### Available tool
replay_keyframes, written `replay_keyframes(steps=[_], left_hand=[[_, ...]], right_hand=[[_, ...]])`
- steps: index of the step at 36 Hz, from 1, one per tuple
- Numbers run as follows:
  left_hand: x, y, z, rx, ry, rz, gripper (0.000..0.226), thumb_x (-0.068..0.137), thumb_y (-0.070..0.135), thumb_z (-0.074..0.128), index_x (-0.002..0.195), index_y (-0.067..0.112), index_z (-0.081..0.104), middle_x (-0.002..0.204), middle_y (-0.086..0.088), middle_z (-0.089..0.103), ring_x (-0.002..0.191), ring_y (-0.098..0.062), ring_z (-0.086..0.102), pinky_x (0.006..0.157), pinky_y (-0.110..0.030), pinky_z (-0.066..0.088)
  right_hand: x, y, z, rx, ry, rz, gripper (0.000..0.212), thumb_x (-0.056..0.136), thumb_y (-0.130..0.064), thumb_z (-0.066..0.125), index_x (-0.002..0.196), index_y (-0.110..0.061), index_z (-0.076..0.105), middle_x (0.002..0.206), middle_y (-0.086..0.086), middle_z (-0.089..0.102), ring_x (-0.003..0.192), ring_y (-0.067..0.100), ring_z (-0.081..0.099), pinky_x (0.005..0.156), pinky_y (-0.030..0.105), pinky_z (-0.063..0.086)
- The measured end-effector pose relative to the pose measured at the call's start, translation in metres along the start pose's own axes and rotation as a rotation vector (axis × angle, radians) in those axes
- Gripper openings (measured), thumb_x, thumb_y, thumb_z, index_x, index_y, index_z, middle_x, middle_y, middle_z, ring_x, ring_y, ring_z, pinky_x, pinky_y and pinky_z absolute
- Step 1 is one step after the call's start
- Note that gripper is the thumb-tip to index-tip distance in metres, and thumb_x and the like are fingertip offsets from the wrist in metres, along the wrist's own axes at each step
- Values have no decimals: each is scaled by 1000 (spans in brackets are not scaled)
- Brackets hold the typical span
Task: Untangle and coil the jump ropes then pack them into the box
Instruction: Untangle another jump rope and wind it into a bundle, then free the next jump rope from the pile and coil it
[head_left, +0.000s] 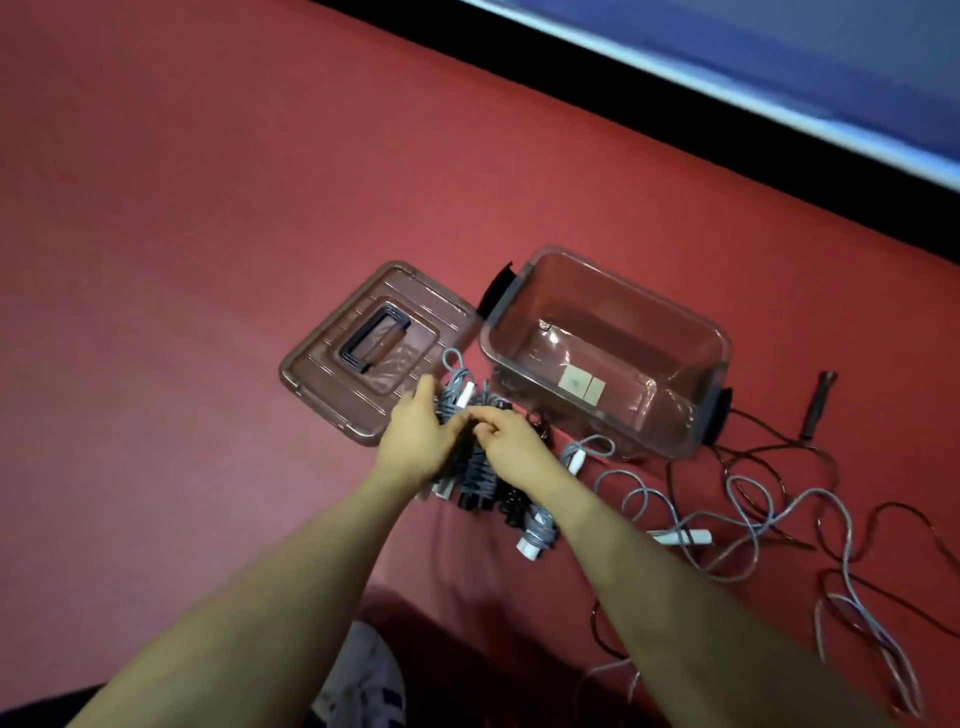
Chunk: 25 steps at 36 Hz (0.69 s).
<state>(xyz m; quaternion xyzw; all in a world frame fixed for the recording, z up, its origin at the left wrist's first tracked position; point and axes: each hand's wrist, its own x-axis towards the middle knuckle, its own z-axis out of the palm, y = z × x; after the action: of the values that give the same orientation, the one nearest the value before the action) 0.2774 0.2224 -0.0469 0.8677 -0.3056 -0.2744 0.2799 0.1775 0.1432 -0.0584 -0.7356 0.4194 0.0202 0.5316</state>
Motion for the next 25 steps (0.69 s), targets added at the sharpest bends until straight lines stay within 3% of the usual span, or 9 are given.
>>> replay_keyframes(steps=[2, 3, 6, 8, 11, 14, 18, 21, 25], left_hand=[[5, -6, 9, 16, 22, -8, 35, 88, 34, 63, 110, 13, 44, 111, -10, 47, 101, -28, 49, 73, -31, 36], [6, -7, 12, 21, 31, -18, 35, 88, 33, 63, 111, 13, 45, 113, -10, 46, 102, -28, 49, 73, -31, 37], [16, -15, 22, 169, 48, -56, 43, 89, 39, 61, 123, 16, 50, 122, -9, 52, 111, -31, 47, 84, -38, 42], [20, -17, 24, 281, 48, -64, 46, 90, 42, 57, 130, 19, 51, 127, -8, 54, 116, -32, 44, 94, -39, 37], [20, -17, 24, 224, 68, -79, 47, 91, 36, 54, 133, 15, 50, 129, -11, 50, 118, -33, 40, 98, -40, 34], [11, -9, 25, 194, 153, -60, 40, 90, 29, 56, 120, 2, 52, 120, -18, 46, 112, -35, 38, 97, -40, 32], [-6, 5, 31, 129, 118, 69, 19, 89, 21, 55, 97, 3, 54, 104, -13, 48, 101, -30, 40, 88, -37, 34], [-20, 20, 42, 80, 24, 146, 11, 90, 19, 52, 88, 8, 53, 93, -7, 50, 94, -27, 48, 79, -39, 40], [-39, 45, 60, 77, -71, 179, 12, 91, 21, 51, 85, 10, 52, 94, -7, 52, 89, -27, 54, 77, -40, 44]], right_hand=[[9, 8, 7, -6, -20, 32, 45, 96, 0, 33, 135, -11, 52, 101, 10, 50, 64, 9, 44, 49, 6, 34], [13, 11, 10, -14, -23, 47, 47, 96, -1, 32, 137, -14, 50, 105, 10, 47, 67, 11, 45, 50, 6, 33], [25, 21, 18, -47, -24, 50, 49, 92, 1, 32, 132, -16, 56, 124, 16, 51, 91, 17, 48, 73, 13, 38], [28, 25, 20, -21, -23, 53, 51, 89, 6, 31, 128, -13, 58, 119, 16, 54, 83, 15, 49, 64, 7, 37], [26, 31, 15, 12, 3, 43, 45, 91, 7, 33, 124, -7, 60, 103, 9, 52, 70, 8, 44, 52, 9, 33], [18, 38, 10, 125, 79, 83, 34, 91, 5, 38, 113, -2, 63, 87, 4, 55, 62, 6, 44, 53, 9, 34], [-3, 44, -2, 198, 175, 85, 27, 90, 6, 42, 99, -1, 66, 72, -8, 56, 68, 9, 52, 77, 29, 47], [-21, 52, -17, 202, 253, 77, 28, 87, 7, 42, 90, -9, 66, 66, -6, 56, 61, 11, 50, 70, 27, 44], [-49, 70, -44, 171, 395, 70, 26, 82, 6, 49, 83, -9, 70, 66, -6, 59, 67, 15, 53, 68, 27, 42]])
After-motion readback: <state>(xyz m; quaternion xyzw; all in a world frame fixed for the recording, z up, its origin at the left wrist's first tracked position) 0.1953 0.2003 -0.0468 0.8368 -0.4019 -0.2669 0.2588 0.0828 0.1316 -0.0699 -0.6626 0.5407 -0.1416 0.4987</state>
